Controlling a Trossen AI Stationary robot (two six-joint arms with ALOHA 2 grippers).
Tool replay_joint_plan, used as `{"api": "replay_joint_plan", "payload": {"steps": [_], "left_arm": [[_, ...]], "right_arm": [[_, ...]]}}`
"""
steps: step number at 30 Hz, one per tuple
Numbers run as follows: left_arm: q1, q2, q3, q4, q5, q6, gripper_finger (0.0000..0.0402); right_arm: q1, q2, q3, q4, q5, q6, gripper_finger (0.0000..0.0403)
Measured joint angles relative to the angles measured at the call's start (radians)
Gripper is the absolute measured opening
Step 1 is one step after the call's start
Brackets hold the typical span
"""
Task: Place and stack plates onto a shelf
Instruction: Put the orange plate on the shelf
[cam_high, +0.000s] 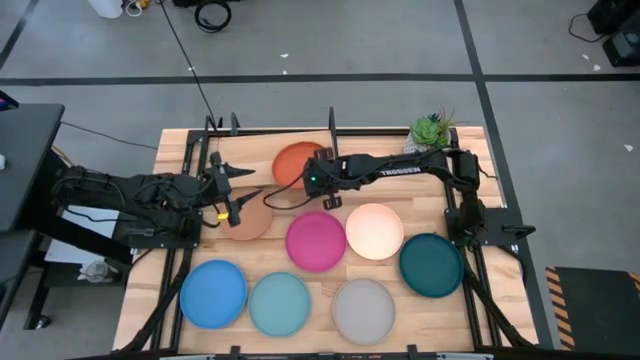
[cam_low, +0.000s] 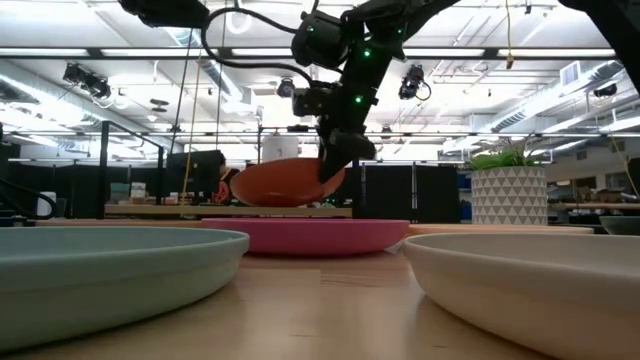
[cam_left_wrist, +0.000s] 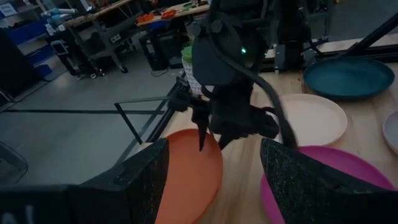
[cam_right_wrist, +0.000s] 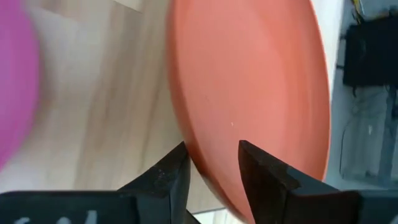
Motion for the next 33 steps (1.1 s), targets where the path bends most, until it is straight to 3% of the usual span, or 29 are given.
{"api": "replay_joint_plan", "payload": {"steps": [12,19,28,33], "left_arm": [[0.000,0.000,0.000,-0.039,0.001,-0.027,0.0260],[0.000,0.000,0.000,-0.057,0.001,-0.027,0.0260],[0.000,0.000,0.000,-0.056,0.001,-0.025,0.0260],[0.000,0.000,0.000,-0.056,0.001,-0.025,0.0260]], "right_arm": [[0.009,0.000,0.000,-0.051,-0.002,0.103,0.0134],[0.037,0.000,0.000,-0.051,0.010,0.048,0.0134],[0.088,0.000,0.000,0.080,-0.165,-0.131,0.0132],[0.142,0.003,-0.001,0.176,-0.016,-0.169,0.0127]]}}
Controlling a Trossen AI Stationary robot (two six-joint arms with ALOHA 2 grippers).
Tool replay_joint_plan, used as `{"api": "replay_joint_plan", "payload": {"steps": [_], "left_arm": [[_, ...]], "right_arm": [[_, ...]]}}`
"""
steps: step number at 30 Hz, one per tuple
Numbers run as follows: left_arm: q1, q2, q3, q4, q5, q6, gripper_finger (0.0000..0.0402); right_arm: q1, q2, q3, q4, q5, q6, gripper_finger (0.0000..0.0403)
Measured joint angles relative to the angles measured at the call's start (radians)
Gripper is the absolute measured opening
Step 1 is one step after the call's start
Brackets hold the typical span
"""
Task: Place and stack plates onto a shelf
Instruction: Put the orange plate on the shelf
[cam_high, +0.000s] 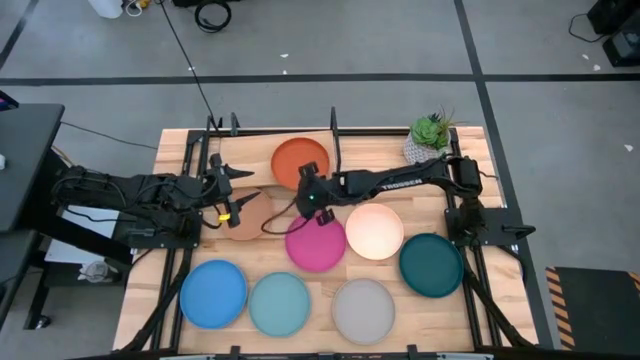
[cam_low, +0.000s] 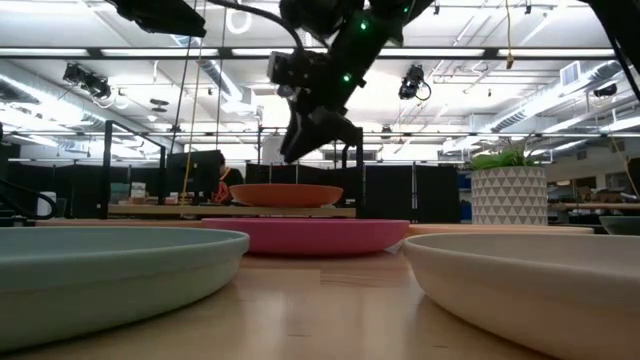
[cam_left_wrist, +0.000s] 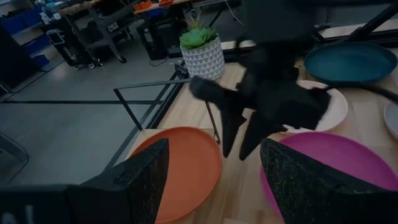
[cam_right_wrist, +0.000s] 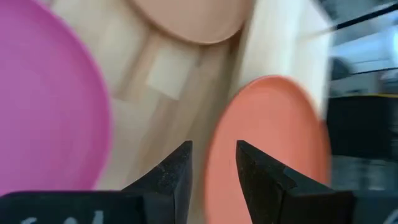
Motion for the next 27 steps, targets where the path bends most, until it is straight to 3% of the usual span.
{"api": "replay_joint_plan", "payload": {"steps": [7,18,27], "left_arm": [[0.000,-0.003,0.003,-0.010,0.000,0.008,0.0260],[0.000,-0.029,0.092,-0.061,-0.001,0.044,0.0260],[0.000,-0.026,0.095,-0.073,-0.001,0.045,0.0260]], "right_arm": [[0.085,0.107,0.018,0.073,0.063,-0.104,0.0119],[-0.014,0.211,0.170,-0.039,0.047,0.019,0.0104],[-0.048,0.212,0.175,-0.062,0.090,0.037,0.0090]]}}
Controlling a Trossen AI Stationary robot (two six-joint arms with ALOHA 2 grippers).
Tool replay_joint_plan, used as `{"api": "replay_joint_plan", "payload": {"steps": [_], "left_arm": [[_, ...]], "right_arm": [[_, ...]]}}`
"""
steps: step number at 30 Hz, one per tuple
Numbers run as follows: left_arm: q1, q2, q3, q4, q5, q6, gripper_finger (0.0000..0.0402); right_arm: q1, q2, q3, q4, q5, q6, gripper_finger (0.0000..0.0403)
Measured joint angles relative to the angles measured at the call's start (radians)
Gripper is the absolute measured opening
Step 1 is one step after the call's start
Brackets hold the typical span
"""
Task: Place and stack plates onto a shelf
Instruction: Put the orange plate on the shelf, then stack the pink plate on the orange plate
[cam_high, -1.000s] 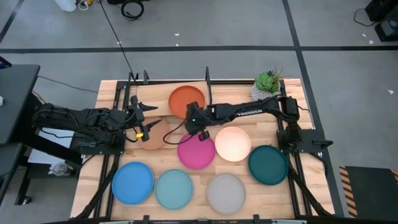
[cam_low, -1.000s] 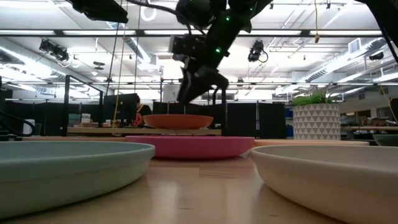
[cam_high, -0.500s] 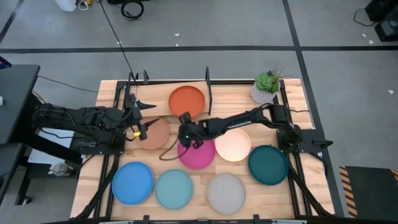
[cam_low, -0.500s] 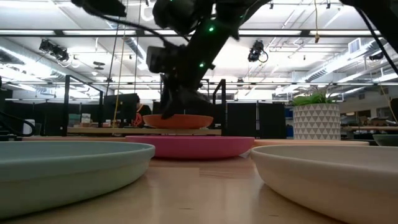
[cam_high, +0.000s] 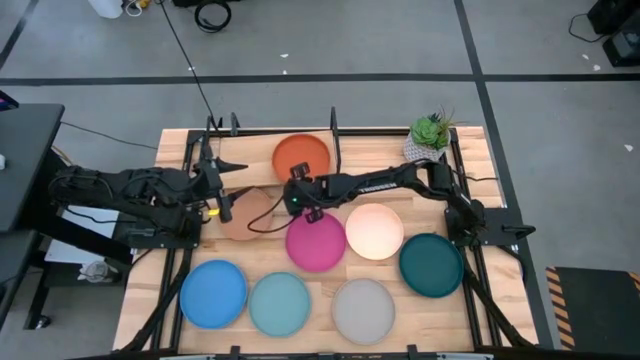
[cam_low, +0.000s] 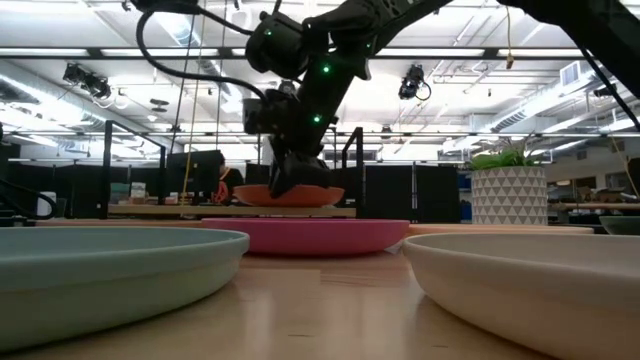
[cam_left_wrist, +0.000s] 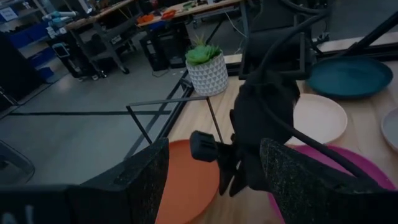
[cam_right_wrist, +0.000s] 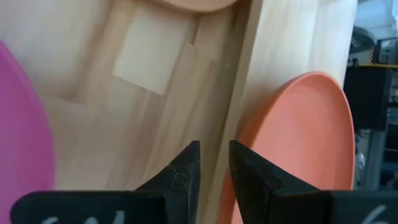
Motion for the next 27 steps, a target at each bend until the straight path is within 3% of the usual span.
{"api": "replay_joint_plan", "payload": {"steps": [20,27], "left_arm": [[0.000,0.000,0.000,-0.011,0.000,-0.019,0.0260],[0.000,0.000,-0.001,-0.057,0.000,-0.028,0.0260]], "right_arm": [[-0.058,0.000,0.000,-0.019,0.018,0.002,0.0090],[-0.007,-0.058,0.000,-0.073,0.002,0.020,0.0090]]}}
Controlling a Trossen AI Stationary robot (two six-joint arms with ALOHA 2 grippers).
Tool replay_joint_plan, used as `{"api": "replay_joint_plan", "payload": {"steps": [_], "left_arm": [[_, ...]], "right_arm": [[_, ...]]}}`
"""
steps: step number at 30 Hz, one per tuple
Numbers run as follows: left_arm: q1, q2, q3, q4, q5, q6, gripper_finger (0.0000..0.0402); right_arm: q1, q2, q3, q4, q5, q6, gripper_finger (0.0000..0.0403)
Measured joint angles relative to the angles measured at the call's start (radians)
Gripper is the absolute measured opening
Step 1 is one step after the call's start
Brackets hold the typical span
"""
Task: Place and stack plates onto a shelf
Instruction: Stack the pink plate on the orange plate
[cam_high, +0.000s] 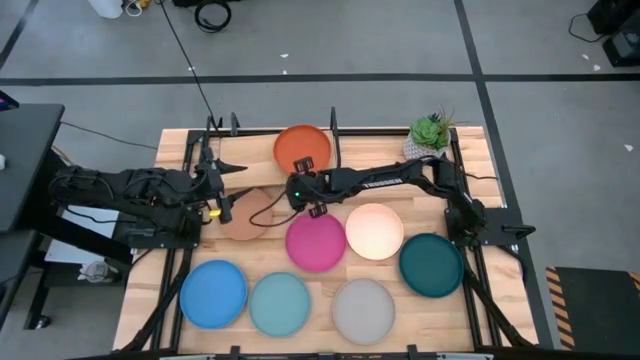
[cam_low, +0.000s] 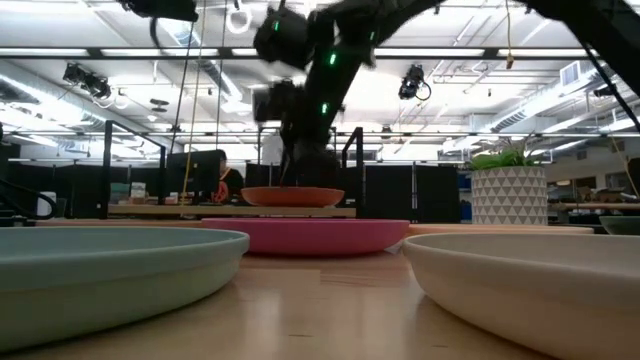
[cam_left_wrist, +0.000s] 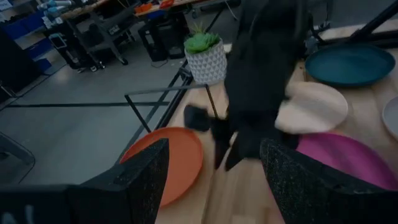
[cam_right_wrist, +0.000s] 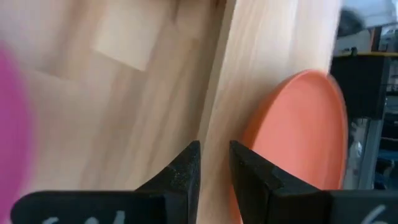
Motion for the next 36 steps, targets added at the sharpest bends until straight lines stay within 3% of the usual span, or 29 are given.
{"api": "replay_joint_plan", "payload": {"steps": [7,13,21,30,36], "left_arm": [[0.000,0.004,-0.008,-0.094,0.152,-0.038,0.0260],[-0.001,0.028,-0.015,-0.104,0.182,-0.044,0.0260],[-0.003,0.187,-0.015,-0.078,0.344,-0.051,0.0260],[-0.062,0.450,-0.015,0.087,0.394,-0.038,0.0260],[-0.110,0.612,-0.014,0.147,0.395,-0.044,0.0257]], "right_arm": [[0.067,-0.127,-0.023,-0.255,-0.210,0.253,0.0088],[0.131,-0.273,-0.221,-0.185,-0.248,0.370,0.0081],[0.232,-0.497,-0.529,0.018,-0.215,0.503,0.0075],[0.320,-0.652,-0.707,0.081,-0.055,0.646,0.0074],[0.344,-0.734,-0.833,0.199,-0.030,0.687,0.0074]]}}
